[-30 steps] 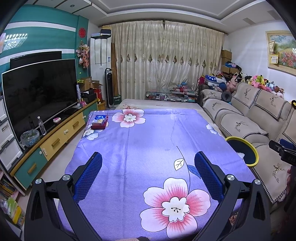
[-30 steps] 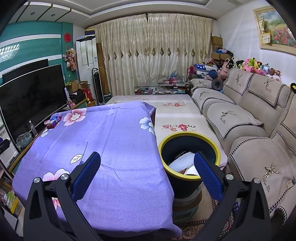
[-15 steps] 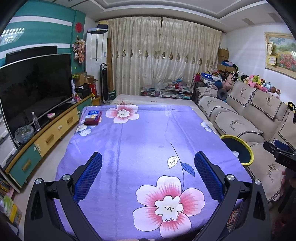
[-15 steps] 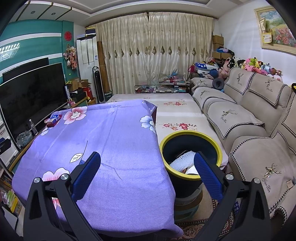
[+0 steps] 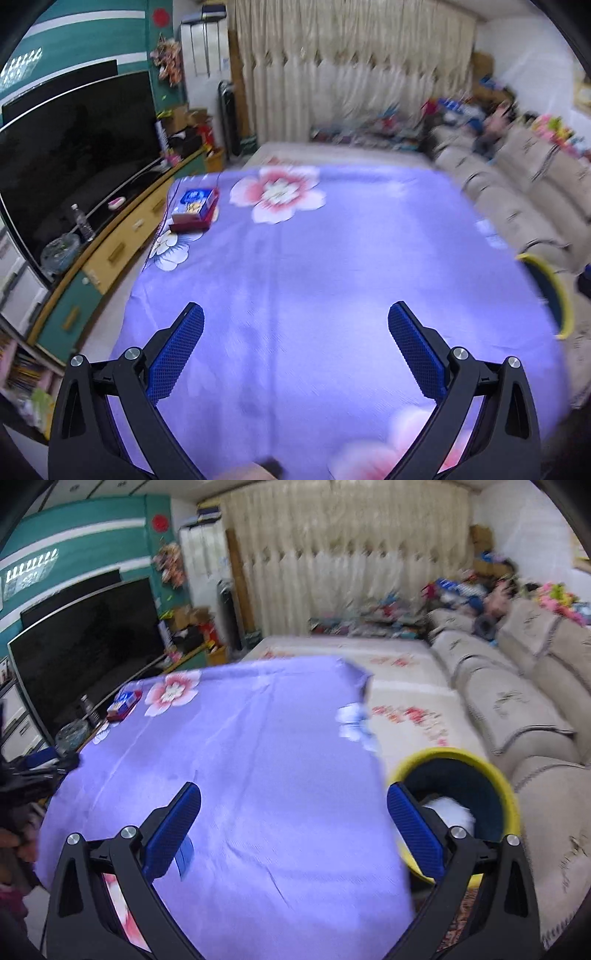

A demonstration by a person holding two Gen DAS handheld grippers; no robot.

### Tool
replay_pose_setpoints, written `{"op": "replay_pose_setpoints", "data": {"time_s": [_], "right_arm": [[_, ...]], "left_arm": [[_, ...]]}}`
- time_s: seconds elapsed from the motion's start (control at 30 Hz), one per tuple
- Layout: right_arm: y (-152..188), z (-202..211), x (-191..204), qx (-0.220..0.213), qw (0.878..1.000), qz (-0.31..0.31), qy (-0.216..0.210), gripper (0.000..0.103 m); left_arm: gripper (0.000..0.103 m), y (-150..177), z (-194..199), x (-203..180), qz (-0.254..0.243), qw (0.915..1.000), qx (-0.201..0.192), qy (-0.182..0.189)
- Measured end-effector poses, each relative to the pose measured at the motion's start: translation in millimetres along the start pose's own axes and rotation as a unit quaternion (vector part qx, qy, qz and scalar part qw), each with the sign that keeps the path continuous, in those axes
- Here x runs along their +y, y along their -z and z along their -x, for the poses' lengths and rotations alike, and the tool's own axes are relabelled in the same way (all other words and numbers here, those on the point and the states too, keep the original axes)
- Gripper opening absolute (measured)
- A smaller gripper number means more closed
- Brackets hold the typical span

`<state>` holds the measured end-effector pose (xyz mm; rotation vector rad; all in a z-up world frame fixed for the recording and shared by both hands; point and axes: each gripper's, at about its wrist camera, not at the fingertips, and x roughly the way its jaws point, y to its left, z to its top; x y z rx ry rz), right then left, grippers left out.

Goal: Collect trash

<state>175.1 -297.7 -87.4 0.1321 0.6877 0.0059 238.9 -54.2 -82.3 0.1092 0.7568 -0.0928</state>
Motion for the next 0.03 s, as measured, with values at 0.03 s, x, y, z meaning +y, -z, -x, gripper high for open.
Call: {"op": "replay_pose_setpoints", "data": {"time_s": [0.03], "right_arm": [[-7.0,-20.1,4.8,0.011,1.0,0.002,-0.001,0.096]], "left_arm": [[0.098,-3.3,-19.2,2.5,-0.002,0.9999,0.01,-0.009]]}}
